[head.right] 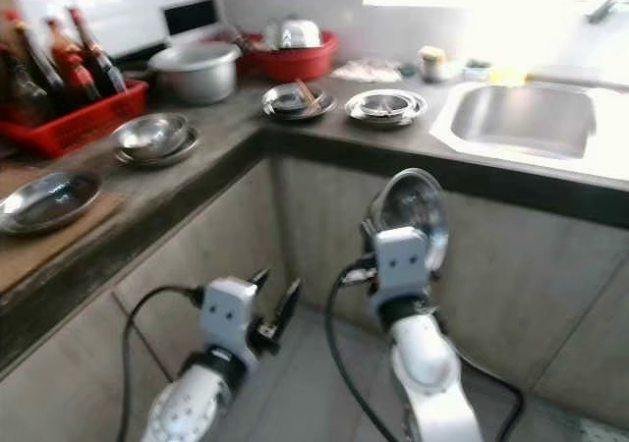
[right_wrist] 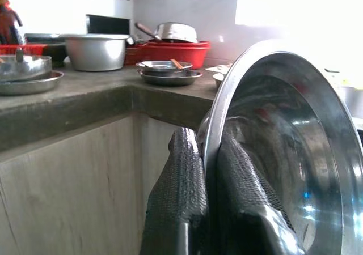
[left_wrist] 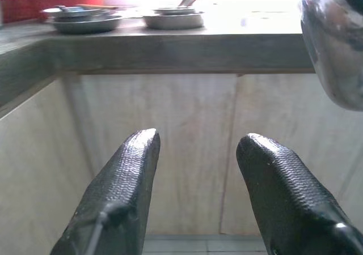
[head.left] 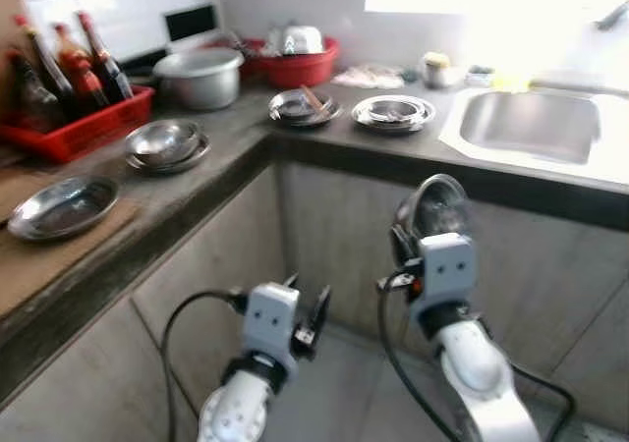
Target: Kitchen organization
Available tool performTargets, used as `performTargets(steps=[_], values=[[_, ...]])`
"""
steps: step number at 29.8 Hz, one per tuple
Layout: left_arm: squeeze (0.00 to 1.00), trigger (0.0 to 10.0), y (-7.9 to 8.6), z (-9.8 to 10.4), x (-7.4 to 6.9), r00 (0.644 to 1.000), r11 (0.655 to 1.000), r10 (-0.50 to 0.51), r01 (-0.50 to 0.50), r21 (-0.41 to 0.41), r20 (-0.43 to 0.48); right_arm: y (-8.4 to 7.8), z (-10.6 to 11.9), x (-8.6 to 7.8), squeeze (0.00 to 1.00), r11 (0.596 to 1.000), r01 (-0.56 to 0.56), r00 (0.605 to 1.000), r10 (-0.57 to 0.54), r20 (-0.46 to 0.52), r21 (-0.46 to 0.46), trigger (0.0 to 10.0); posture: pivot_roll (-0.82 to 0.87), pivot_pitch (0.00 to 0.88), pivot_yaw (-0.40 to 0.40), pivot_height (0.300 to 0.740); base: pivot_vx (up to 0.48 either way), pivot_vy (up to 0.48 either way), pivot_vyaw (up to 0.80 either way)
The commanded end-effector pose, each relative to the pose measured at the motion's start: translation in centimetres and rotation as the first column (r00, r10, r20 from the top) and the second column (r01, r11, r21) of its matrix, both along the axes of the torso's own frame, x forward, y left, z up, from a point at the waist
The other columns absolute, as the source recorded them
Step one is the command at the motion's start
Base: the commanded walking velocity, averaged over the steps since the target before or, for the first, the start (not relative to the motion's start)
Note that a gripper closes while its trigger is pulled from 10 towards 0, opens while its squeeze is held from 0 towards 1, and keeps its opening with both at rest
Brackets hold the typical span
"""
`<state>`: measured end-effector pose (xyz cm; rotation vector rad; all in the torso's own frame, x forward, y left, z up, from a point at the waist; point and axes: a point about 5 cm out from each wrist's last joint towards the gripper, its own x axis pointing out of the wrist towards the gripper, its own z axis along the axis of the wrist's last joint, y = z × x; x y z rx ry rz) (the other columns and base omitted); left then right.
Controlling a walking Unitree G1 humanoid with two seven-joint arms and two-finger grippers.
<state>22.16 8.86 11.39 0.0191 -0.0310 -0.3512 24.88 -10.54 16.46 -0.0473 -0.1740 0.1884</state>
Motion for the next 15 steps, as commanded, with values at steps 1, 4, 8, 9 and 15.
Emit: performTargets(steps=[1,4,8,9,15], values=[[0.0,10.0,-0.69,0.38,0.05,1.0,1.0,-0.024,0.024,-0.013,0.013,-0.66,0.55,-0.03,0.0,1.0,0.026,0.999,-0.026,0.023,-0.01,10.0,0.02,0.011,0.038,0.74,0.0,0.0,-0.78],[0.0,10.0,-0.73,0.44,0.05,0.999,1.0,-0.027,0.027,-0.009,0.019,-0.69,0.47,-0.09,0.0,0.999,0.031,0.999,-0.03,0.018,-0.011,10.0,0.02,0.011,0.038,0.74,0.0,0.0,-0.78],[0.0,10.0,-0.77,0.36,0.01,0.999,0.999,-0.037,0.037,0.009,0.02,-0.6,0.4,-0.16,0.0,0.999,0.033,0.999,-0.033,0.014,-0.013,10.0,0.02,0.01,0.038,0.74,0.0,0.0,-0.78],[0.0,10.0,-0.83,0.29,-0.03,0.999,0.999,-0.045,0.045,0.022,0.021,-0.56,0.37,-0.17,0.0,0.999,0.034,0.999,-0.033,0.013,-0.016,10.0,0.02,0.01,0.038,0.74,0.0,0.0,-0.78],[0.0,10.0,-0.89,0.23,-0.07,0.998,0.998,-0.052,0.051,0.041,0.03,-0.53,0.49,-0.04,0.0,0.999,0.033,0.999,-0.033,0.017,-0.023,10.0,0.02,0.004,0.036,0.74,0.0,-0.322,-0.78]])
